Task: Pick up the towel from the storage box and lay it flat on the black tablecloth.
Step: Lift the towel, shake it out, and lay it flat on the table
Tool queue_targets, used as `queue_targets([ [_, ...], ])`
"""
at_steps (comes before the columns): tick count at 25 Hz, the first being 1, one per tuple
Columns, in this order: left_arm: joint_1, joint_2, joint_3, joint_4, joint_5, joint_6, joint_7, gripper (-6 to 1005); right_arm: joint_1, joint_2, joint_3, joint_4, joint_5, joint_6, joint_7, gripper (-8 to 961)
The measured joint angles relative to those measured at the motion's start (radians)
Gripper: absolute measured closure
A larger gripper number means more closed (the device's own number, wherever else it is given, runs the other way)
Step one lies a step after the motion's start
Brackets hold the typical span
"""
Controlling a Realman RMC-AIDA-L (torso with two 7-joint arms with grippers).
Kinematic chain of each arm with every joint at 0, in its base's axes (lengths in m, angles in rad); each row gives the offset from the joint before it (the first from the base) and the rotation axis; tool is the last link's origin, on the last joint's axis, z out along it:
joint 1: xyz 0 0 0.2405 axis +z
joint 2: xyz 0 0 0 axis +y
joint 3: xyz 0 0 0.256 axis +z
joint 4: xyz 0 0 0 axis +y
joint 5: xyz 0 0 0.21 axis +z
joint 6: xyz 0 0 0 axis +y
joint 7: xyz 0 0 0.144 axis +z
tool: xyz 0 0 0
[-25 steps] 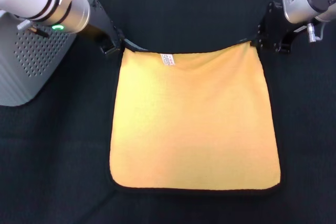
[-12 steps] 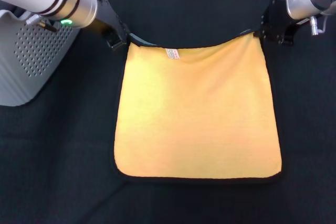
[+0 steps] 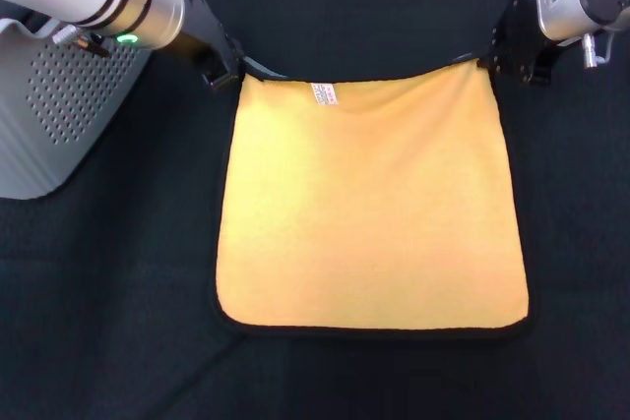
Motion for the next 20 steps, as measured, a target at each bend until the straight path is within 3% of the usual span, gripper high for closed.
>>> queue_targets([
  [20, -0.005, 0.0, 0.003, -0.035, 0.009, -0.08, 0.003, 972, -0.005, -0.003, 0.0, 0.002, 0.011, 0.049, -0.003, 946],
])
